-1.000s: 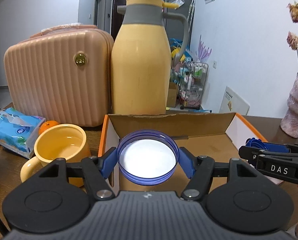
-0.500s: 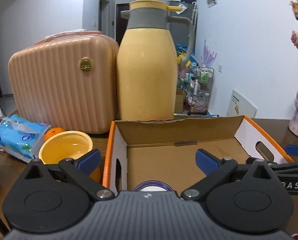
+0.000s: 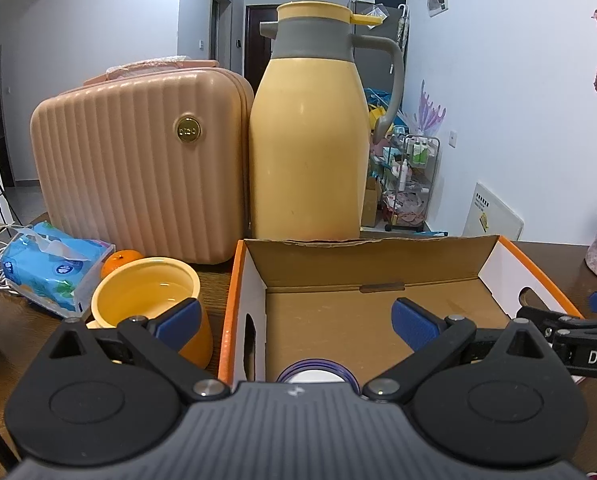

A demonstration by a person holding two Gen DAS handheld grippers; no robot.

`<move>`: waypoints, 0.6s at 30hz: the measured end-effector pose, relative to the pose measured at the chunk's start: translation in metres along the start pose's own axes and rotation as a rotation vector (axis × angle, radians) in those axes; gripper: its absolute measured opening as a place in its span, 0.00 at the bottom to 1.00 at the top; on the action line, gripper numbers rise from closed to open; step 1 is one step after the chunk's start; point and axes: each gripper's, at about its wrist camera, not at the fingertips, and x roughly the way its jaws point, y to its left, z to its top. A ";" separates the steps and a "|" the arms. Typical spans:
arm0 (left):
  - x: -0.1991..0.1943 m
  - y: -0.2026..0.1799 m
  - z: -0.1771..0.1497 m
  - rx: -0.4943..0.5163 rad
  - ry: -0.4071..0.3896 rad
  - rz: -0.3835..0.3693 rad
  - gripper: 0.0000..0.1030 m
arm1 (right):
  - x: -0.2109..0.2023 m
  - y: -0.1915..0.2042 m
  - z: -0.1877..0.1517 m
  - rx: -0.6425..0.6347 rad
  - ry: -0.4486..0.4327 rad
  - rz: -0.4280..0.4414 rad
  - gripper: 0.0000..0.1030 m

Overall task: Organize rigid objects
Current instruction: 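Open the left gripper to drop the lid while the right drops the cap into the box, then move both grippers back toward the remaining bottles on the table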

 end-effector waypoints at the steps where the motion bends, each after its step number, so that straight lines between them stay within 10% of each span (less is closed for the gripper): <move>1: -0.001 0.000 0.000 0.000 -0.001 0.002 1.00 | -0.003 0.001 0.000 -0.001 -0.007 -0.002 1.00; 18: -0.054 0.009 -0.010 -0.002 -0.044 -0.002 1.00 | -0.075 0.013 -0.017 -0.032 -0.081 -0.012 1.00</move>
